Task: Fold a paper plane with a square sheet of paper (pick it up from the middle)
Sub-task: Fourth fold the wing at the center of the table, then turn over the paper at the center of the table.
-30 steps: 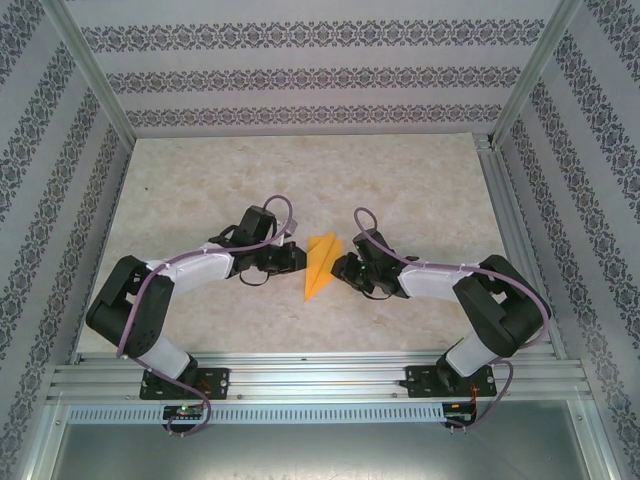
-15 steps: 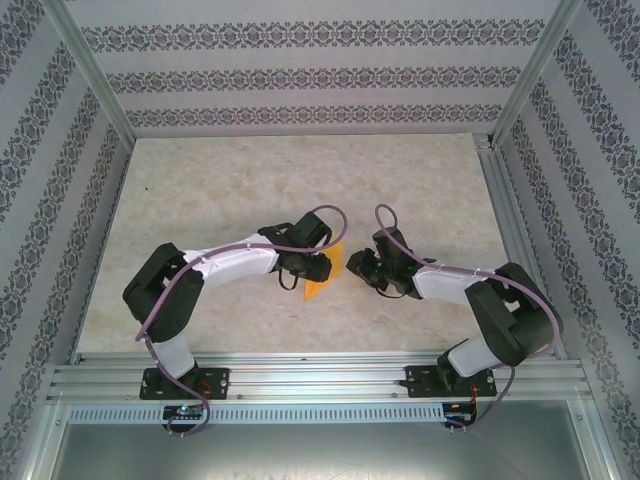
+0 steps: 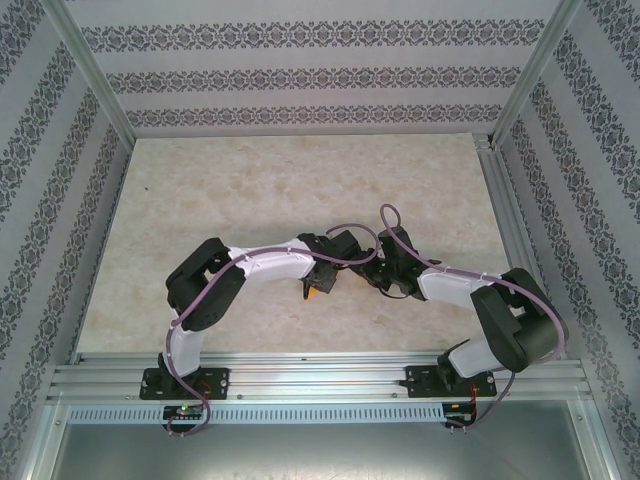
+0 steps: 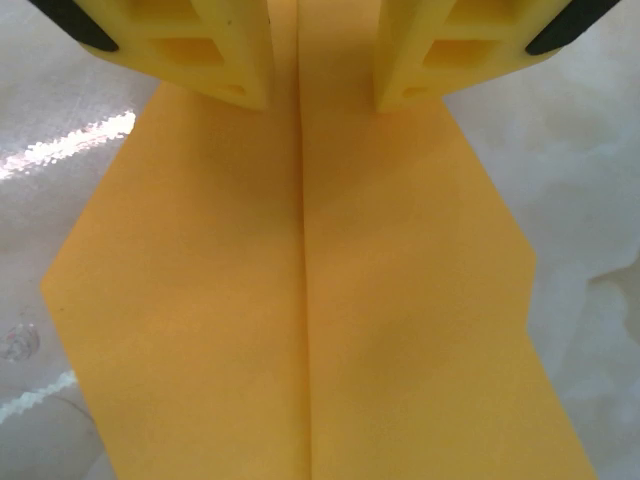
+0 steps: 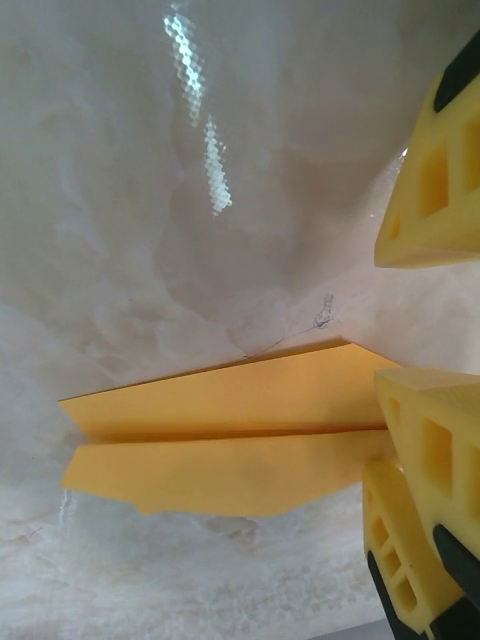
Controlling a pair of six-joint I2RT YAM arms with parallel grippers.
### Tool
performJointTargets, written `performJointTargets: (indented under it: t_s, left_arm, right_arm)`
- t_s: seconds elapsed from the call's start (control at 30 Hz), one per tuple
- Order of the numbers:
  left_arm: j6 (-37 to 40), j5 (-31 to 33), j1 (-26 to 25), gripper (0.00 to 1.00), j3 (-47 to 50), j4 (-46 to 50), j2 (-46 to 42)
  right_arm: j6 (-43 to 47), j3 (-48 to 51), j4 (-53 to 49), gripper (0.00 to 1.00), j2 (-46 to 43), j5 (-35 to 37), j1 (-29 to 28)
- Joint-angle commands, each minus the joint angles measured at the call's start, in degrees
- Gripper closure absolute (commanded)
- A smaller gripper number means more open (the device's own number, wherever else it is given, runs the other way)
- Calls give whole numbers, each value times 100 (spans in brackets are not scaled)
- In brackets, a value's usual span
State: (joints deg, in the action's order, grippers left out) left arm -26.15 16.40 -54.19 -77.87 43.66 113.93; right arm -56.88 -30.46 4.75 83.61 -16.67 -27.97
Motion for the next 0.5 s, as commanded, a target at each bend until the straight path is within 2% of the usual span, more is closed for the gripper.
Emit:
performJointTargets:
  t_s: [0.0,0.27,0.47]
  left_arm:
    - [117,523,-102,65,-165,391,50]
    - [165,899,-206,64,-227,497,86]
    - [191,981,-214,81,-201,491,99]
  right_arm:
    - [151,84,131,68,-69,-124,46]
    - [160,66,138,68,-42,-188,46]
    - [170,49,98,68,-63,-188,46]
